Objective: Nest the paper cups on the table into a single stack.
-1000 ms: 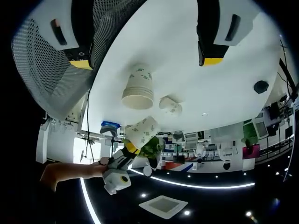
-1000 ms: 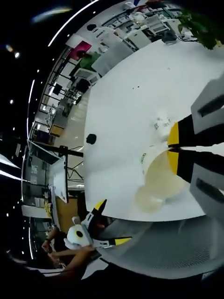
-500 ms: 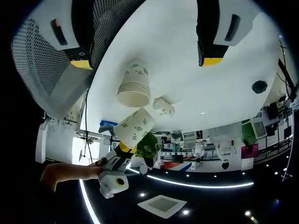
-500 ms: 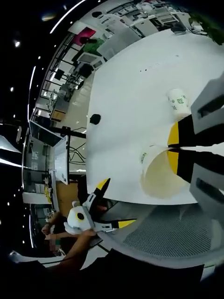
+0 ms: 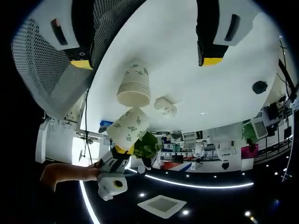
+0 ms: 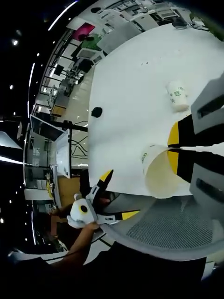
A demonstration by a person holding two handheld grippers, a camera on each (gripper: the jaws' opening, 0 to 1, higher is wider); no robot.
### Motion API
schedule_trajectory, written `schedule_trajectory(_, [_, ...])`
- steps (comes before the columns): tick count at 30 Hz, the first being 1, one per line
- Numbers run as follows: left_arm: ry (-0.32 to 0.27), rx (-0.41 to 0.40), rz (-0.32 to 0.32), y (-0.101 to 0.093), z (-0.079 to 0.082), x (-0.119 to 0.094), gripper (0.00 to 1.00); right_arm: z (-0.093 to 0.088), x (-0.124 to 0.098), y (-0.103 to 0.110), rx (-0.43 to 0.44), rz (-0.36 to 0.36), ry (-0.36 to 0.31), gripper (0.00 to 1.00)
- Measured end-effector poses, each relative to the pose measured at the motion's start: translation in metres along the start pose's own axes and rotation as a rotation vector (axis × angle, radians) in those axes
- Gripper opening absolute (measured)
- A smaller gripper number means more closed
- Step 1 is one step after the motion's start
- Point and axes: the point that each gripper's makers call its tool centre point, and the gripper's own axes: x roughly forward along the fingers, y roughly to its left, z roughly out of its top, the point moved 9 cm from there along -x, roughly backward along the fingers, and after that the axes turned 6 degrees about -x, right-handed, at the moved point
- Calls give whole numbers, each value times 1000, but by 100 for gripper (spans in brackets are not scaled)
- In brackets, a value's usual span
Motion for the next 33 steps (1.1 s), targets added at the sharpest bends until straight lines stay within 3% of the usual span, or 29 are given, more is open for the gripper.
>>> schedule_trajectory(18, [-8,-4,14,2,0,-1,88,11,24,5,15,70,31,0])
schedule_trajectory(33, [-12,-5,28,3,1,-3,87,11,55,5,-35,25,52,0])
